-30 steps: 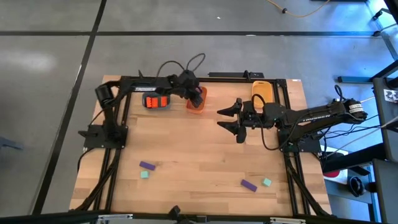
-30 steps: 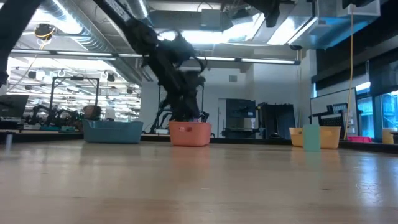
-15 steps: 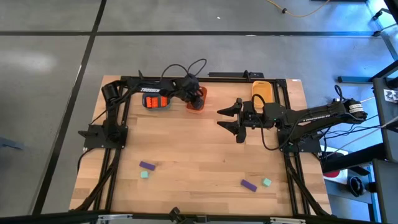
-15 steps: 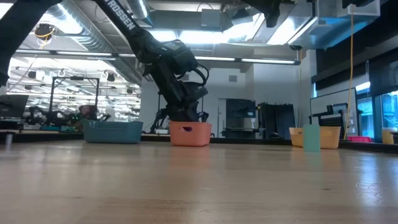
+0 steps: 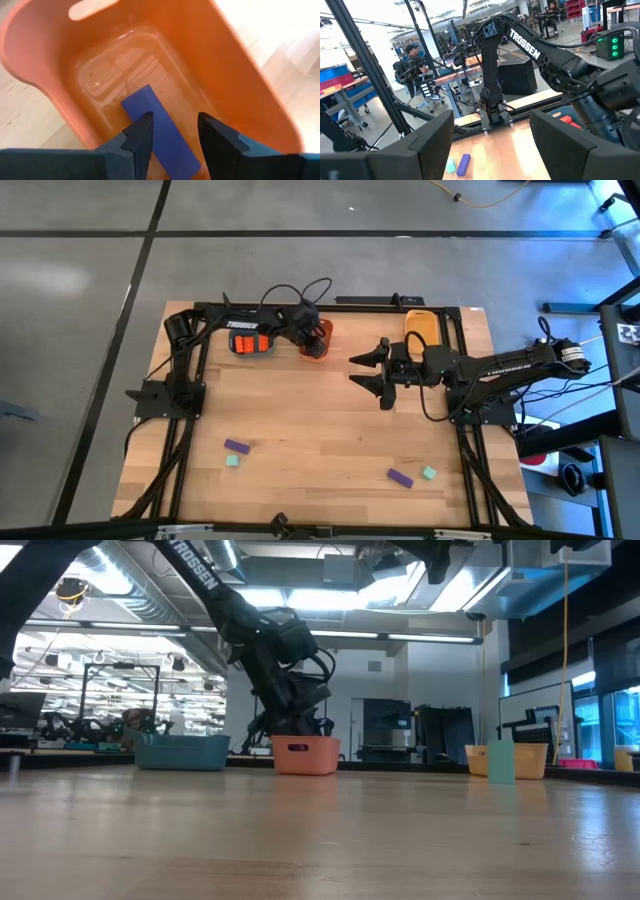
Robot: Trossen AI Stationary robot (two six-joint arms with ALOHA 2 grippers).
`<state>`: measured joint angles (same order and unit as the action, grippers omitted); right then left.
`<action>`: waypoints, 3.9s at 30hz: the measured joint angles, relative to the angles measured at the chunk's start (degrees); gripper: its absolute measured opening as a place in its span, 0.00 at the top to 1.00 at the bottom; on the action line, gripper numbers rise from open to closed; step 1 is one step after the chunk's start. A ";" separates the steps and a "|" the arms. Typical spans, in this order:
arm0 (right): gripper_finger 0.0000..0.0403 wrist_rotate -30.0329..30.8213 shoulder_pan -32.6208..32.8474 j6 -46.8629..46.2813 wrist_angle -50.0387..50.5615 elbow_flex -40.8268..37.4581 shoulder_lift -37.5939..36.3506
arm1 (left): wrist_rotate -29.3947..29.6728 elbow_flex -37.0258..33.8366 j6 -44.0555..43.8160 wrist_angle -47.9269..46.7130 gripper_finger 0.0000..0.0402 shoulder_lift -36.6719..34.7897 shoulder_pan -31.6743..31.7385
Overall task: Sort & place blocks by color
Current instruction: Put the right violet block into the orange bin
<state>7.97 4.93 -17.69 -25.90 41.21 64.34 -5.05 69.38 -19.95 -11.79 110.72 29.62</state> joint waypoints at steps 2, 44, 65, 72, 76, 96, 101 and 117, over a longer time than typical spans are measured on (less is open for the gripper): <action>0.35 0.00 0.00 0.00 0.01 0.00 0.00 | -0.70 0.00 0.54 -0.06 0.64 -1.10 0.42; 0.35 -2.90 0.02 1.77 -0.01 0.00 0.00 | 8.85 -47.69 3.57 46.76 0.64 -64.04 -40.12; 0.35 -5.18 0.66 3.29 -0.01 0.00 0.00 | 19.58 -47.69 17.13 47.36 0.64 -65.23 -40.40; 0.35 -5.10 0.66 3.21 -0.01 0.00 0.00 | 20.01 -47.69 17.14 47.27 0.64 -67.95 -40.40; 0.35 -5.07 0.66 3.17 -0.01 0.00 0.00 | 20.83 -47.69 17.81 46.87 0.64 -69.65 -40.40; 0.35 -5.09 0.66 1.32 0.00 0.00 0.00 | 21.02 -47.69 17.69 45.79 0.64 -70.69 -40.40; 0.35 -5.09 0.67 1.38 -0.01 0.00 0.00 | 21.04 -47.69 17.67 45.79 0.64 -70.69 -40.40; 0.35 -5.08 0.68 1.43 0.01 0.00 0.00 | 21.03 -47.69 17.18 45.81 0.64 -70.69 -40.40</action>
<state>2.89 5.61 -16.26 -25.89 41.21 64.34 15.98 21.69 -2.77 34.02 40.03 -10.79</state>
